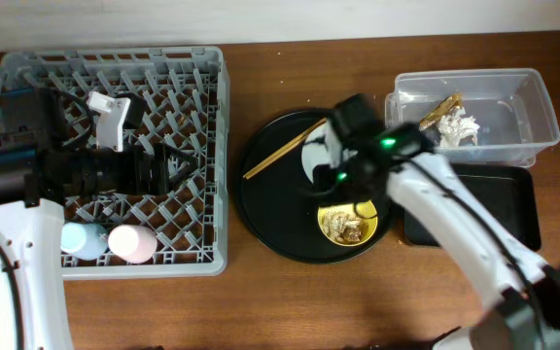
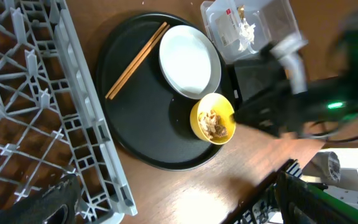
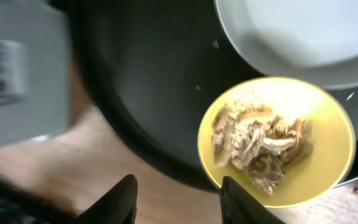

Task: Sort waste into correct bins and load items into the dishwasher rack
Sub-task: 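Place the pink cup upside down in the rack beside the blue cup, then lift the yellow bowl with the right gripper and tip scraps onto black tray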

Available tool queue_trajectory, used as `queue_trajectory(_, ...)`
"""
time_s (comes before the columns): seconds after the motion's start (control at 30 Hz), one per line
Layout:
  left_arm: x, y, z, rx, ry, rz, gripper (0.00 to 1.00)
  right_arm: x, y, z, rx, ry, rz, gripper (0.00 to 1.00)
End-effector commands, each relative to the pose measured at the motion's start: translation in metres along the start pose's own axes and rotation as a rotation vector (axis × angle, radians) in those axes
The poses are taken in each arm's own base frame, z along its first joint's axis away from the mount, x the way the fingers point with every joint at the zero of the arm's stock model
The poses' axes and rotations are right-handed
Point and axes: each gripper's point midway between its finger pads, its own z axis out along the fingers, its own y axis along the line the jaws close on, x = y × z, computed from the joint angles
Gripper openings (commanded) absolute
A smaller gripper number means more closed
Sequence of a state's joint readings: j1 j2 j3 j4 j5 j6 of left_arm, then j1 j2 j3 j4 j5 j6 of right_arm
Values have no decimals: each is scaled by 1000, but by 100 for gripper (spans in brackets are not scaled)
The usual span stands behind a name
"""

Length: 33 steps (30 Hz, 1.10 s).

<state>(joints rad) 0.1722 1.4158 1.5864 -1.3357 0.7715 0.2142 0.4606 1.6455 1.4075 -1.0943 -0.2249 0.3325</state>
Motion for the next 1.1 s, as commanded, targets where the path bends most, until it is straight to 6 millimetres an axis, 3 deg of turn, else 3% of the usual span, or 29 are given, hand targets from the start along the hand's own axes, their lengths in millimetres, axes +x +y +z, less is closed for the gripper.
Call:
queue_trajectory(0.0,-4,-7,-3,22,-17,38,99,9,-18,58,174,41,144,43)
queue_trajectory(0.07,-4,-7,-3,22,-17,38,99,16,-30,100,259,98,249,42)
queue_trajectory(0.1,-4,-7,-3,22,-17,38,99,15,-32,114,264,111,262,33)
queue_trajectory(0.13,-4,-7,-3,22,-17,38,99,16,-33,121,267,122,263,20)
queue_trajectory(0.2,-4,-7,-3,22,-17,38,99,18,-35,126,275,131,284,17)
queue_trajectory(0.27,-4,-7,-3,22,-17,38,99,24,-39,136,295,149,372,4)
queue_trajectory(0.3,-4,-7,-3,22,-17,38,99,29,-36,137,280,177,383,4)
queue_trajectory(0.37,-4,-7,-3,22,-17,38,99,24,-29,121,247,148,354,4)
queue_trajectory(0.4,-4,-7,-3,22,-17,38,99,18,-21,93,199,104,309,4)
queue_trajectory(0.43,-4,-7,-3,22,-17,38,99,-1,-7,21,-49,-2,189,4)
queue_trajectory(0.47,-4,-7,-3,22,-17,38,99,-7,-18,-12,-123,-63,157,4)
queue_trajectory(0.5,-4,-7,-3,22,-17,38,99,-10,-33,-31,-147,-104,153,4)
queue_trajectory(0.53,-4,-7,-3,22,-17,38,99,-12,-74,-50,-124,-149,209,4)
queue_trajectory(0.57,-4,-7,-3,22,-17,38,99,-15,-104,-58,-169,-179,201,4)
queue_trajectory(0.63,-4,-7,-3,22,-17,38,99,-19,-126,-62,-325,-248,172,4)
queue_trajectory(0.7,-4,-7,-3,22,-17,38,99,-19,-178,-53,-508,-405,268,4)
queue_trajectory(0.77,-4,-7,-3,22,-17,38,99,-22,-182,-78,-735,-614,163,4)
queue_trajectory(0.83,-4,-7,-3,22,-17,38,99,-20,-189,-89,-786,-683,145,4)
queue_trajectory(1.07,-4,-7,-3,22,-17,38,99,-19,-189,-91,-783,-694,132,4)
